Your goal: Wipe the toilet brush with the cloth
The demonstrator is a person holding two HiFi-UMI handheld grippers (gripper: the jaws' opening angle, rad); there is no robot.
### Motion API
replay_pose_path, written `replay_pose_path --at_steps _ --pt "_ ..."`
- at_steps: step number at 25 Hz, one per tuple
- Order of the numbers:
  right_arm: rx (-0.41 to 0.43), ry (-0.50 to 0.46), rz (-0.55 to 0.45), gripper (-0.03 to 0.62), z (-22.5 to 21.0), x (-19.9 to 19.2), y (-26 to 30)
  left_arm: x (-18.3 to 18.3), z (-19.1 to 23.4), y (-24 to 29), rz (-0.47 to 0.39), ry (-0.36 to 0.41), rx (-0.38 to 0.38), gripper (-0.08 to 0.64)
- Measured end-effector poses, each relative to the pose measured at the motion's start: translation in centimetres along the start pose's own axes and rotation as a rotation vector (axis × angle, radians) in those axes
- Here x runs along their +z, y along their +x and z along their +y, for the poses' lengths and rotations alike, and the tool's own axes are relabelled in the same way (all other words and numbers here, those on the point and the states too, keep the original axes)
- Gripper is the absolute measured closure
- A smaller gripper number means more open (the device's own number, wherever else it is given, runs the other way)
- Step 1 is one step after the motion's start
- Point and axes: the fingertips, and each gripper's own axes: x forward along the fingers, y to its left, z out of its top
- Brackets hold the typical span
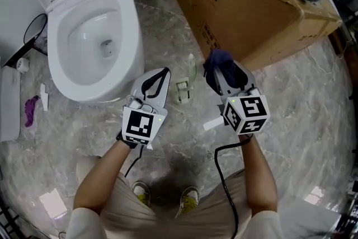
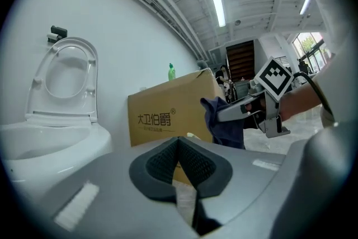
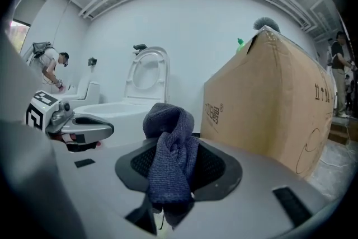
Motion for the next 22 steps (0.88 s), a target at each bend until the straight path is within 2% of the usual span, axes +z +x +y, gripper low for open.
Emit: replay_pose_path --at_steps 2,6,12,22 --pt "0.006 -0.007 0.007 0.437 -0.1 -0.4 0.3 -0.1 0.0 0.1 0.001 0.001 -0.002 0.558" --pt "-0.017 0.002 0.003 0.437 -0.6 -0.6 0.8 0.2 0.0 0.3 -0.007 -0.054 -0.004 0.558" --pt "-0.032 -0.045 -0.020 0.437 0.2 0.2 1.3 -0.1 0.1 0.4 0.007 -0.045 -0.004 0.558" --pt "-0.057 -0.258 -0.170 0.436 3.8 5.1 1.3 -0.4 0.7 0.4 0.027 -0.051 0.010 0.558"
